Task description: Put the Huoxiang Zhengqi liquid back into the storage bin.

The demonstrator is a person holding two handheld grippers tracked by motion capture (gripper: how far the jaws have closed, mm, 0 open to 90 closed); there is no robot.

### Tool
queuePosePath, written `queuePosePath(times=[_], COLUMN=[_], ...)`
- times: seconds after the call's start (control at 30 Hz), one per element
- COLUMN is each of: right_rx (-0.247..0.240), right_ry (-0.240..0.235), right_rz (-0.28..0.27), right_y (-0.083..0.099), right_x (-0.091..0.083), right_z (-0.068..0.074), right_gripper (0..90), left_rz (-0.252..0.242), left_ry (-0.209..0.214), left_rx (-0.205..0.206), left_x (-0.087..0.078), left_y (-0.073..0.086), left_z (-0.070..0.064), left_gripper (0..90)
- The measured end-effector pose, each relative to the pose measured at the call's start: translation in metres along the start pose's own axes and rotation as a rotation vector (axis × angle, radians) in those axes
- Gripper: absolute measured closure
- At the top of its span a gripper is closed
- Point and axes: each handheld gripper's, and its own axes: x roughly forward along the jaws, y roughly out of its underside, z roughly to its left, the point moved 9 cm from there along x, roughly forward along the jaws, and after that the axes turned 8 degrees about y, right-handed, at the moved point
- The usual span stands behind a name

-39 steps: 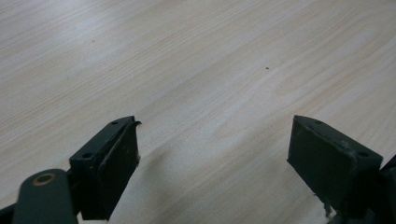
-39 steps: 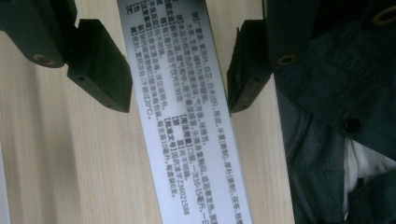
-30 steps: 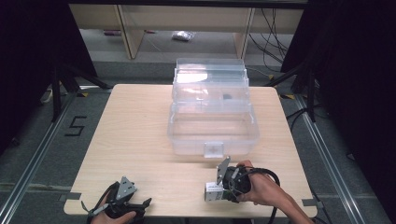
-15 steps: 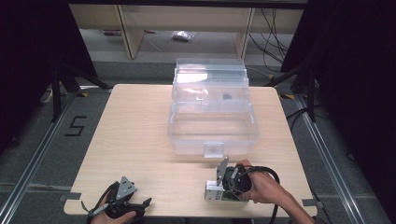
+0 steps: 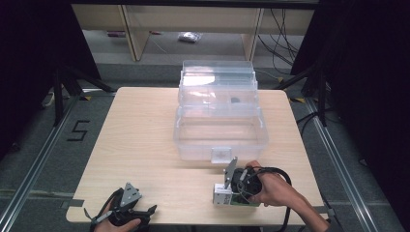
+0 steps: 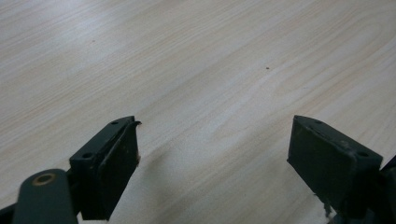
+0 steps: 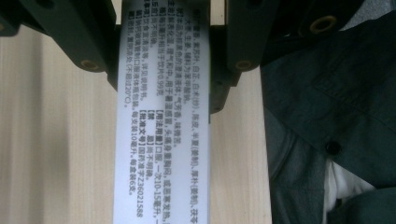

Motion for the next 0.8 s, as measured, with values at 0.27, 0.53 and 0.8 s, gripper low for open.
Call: queuePosePath(times=[0.27,0.53,0.8], right_rx=[0.051,0.052,0.069], right_ry=[-0.025,-0.008,0.029], right_rz=[-0.017,-0.029,-0.056], right_y=[-0.002,-0.001,-0.001], right_x=[-0.018,-0.036,-0.060], right_z=[-0.003,-0.016,-0.041], right_gripper=[65.0,65.0,65.0], left_rz=[0.003,-0.003,0.001], left_ry=[0.015,0.002,0.003], left_rx=[-0.082,-0.077,-0.092], left_x=[0.000,0.000,0.001], left_y=[0.003,0.002,0.003], left_z=[-0.007,-0.005,-0.006], left_gripper=[15.6,15.6,15.6])
